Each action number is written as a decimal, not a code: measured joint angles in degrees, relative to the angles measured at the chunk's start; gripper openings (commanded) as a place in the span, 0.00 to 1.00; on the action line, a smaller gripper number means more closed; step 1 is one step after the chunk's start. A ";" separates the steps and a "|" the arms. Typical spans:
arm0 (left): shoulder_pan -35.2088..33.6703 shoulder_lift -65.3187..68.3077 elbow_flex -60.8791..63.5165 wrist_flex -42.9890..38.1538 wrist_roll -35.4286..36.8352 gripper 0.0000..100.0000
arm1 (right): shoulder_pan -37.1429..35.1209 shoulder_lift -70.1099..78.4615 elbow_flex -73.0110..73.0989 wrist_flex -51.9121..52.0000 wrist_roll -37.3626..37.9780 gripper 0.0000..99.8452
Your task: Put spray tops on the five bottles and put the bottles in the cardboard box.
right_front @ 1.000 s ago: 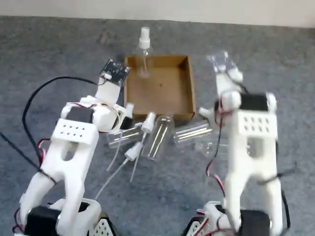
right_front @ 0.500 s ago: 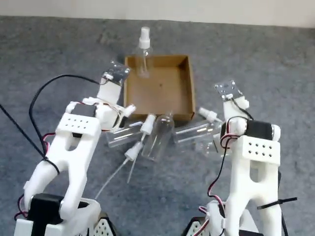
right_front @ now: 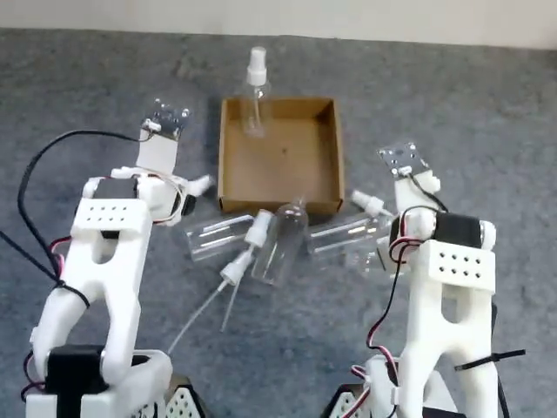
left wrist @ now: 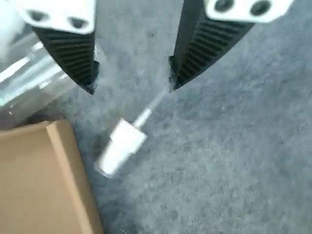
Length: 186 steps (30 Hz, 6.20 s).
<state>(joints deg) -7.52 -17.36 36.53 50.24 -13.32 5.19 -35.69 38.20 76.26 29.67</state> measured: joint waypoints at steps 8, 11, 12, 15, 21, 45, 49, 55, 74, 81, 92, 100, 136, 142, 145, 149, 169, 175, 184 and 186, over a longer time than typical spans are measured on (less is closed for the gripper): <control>9.32 -17.05 2.99 11.08 0.09 0.18 | 0.00 -0.44 0.00 0.00 0.00 0.00; 16.26 -18.73 5.71 9.58 0.09 0.18 | 0.00 -0.44 0.00 0.00 0.00 0.01; 17.85 -18.55 6.24 8.70 0.09 0.18 | 0.00 -0.44 0.00 0.00 0.00 0.01; 21.54 -15.82 6.33 5.36 0.09 0.18 | 0.00 -0.44 0.00 0.00 0.00 0.01; 26.46 -6.77 5.45 2.46 1.93 0.18 | 0.00 -0.44 0.00 0.00 0.00 0.01; 17.76 -1.93 4.66 1.93 -0.79 0.18 | 0.00 -0.44 0.00 0.00 0.00 0.01; 13.36 -7.38 7.82 2.37 -3.87 0.18 | 0.00 -0.44 0.00 0.00 0.00 0.01; 7.47 -15.47 9.76 6.15 -4.84 0.18 | 0.00 -0.44 0.00 0.00 -0.35 0.01; 6.86 -24.53 10.11 16.79 1.49 0.18 | 8.09 14.68 -12.48 10.64 27.52 0.13; 6.86 -22.51 10.29 16.79 1.76 0.18 | 8.09 21.10 -12.48 11.43 43.25 0.21; 6.86 -22.51 13.01 16.79 1.76 0.18 | 6.95 35.96 -13.71 4.57 45.19 0.18; 3.60 -22.51 13.01 16.79 1.76 0.18 | 11.43 41.05 -14.95 1.67 40.18 0.00; 1.32 51.96 -62.59 27.78 -20.22 0.18 | 42.29 57.05 -40.26 -3.60 15.91 0.01; 2.29 60.57 -68.84 28.04 -20.66 0.12 | 40.97 57.05 -40.35 -1.41 16.79 0.08; 2.29 62.51 -69.54 28.04 -20.66 0.00 | 40.88 57.05 -40.35 -0.97 16.79 0.12; 2.73 62.77 -69.71 28.66 -20.66 0.00 | 40.53 57.14 -40.35 -0.35 16.79 0.12; -4.22 37.54 -72.88 49.76 -7.56 0.00 | 37.98 57.67 -47.03 8.18 16.44 0.17; -3.69 22.77 -56.79 49.93 -6.95 0.00 | 37.80 57.67 -47.56 8.18 15.74 0.21; 4.13 -1.93 -23.38 40.62 -3.69 0.00 | 37.27 57.67 -47.56 8.18 15.56 0.21; 5.80 -6.77 -16.09 37.63 -2.20 0.00 | 36.75 57.67 -47.56 8.18 15.56 0.21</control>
<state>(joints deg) -1.71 -24.13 20.44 87.87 -15.52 41.93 21.98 -9.36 84.44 45.23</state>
